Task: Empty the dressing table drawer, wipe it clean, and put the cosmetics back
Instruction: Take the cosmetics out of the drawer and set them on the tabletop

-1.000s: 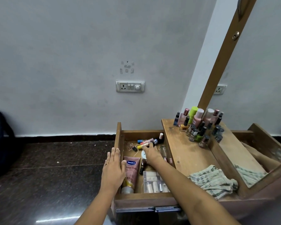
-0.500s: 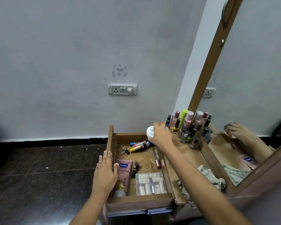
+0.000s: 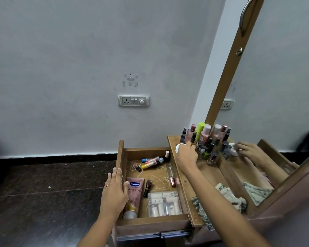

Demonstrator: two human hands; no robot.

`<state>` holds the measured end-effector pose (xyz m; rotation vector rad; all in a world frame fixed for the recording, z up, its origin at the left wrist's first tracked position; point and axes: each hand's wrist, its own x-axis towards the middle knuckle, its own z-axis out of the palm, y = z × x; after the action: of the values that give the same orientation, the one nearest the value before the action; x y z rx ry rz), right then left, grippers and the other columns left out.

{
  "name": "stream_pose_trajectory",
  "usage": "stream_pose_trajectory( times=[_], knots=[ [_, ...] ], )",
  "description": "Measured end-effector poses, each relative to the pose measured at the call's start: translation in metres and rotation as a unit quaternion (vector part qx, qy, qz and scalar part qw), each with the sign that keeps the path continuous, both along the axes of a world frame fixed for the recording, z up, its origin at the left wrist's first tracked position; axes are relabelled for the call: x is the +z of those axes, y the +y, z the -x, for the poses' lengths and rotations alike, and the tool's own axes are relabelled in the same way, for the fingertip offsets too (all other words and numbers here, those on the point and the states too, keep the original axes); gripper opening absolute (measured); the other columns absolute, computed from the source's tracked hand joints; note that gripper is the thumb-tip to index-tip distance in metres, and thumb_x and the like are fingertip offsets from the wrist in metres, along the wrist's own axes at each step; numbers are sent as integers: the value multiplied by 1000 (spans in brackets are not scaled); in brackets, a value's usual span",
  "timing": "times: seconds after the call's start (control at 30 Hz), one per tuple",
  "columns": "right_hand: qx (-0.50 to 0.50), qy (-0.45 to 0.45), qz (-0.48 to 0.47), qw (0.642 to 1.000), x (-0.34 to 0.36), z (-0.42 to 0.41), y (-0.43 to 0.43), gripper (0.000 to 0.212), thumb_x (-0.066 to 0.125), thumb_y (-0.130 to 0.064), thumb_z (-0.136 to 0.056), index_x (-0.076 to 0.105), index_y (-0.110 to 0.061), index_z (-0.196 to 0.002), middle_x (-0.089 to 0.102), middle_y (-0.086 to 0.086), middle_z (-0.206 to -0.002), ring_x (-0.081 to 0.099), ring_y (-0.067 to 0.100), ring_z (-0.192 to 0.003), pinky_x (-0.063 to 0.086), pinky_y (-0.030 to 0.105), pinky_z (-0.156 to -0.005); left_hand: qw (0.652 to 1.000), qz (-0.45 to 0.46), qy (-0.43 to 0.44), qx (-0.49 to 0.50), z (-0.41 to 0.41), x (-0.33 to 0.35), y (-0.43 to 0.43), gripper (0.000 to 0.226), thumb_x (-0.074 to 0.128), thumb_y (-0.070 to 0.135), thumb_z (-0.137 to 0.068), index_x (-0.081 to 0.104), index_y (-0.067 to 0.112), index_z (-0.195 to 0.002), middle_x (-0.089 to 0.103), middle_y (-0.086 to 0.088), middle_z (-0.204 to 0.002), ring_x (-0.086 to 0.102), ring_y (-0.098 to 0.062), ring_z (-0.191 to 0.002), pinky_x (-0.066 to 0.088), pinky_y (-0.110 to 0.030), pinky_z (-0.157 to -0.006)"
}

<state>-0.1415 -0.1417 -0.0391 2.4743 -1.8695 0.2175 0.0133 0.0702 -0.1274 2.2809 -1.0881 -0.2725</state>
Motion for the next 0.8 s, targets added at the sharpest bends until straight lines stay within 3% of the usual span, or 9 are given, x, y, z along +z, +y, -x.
stream_pose_trajectory(
  times=[0.4,0.5,0.6,0.8],
  knots=[
    [54,-43,40,997,1,1,11,30,52,-7,-93,57,-7,-123,49,13,-128,43,29,-122,48,37,-91,1000,5,3,1,1,2,0,61,38,41,-101,16,21,-154,8,3,-162,3,-17,-149,19,-40,-117],
    [139,-94,25,985,-3,-9,28,25,48,-5,-93,58,-8,-115,53,10,-116,51,24,-105,46,32,-78,1000,4,1,-1,1,2,0,61,37,40,-101,16,20,-154,9,2,-162,4,-18,-149,19,-40,-118],
    [181,-22,-61,981,-16,-24,53,25,48,-3,-93,60,-10,-114,59,10,-110,60,22,-92,49,30,-71,1000,4,0,-3,1,3,0,61,38,40,-101,16,19,-154,9,2,-162,4,-19,-149,18,-40,-118],
    [93,131,-160,974,-62,-36,71,42,44,-8,-98,42,0,-139,48,17,-138,54,26,-122,50,34,-92,1000,4,2,-4,2,3,1,60,36,41,-101,16,20,-154,9,3,-162,4,-18,-149,18,-41,-118]
  ],
)
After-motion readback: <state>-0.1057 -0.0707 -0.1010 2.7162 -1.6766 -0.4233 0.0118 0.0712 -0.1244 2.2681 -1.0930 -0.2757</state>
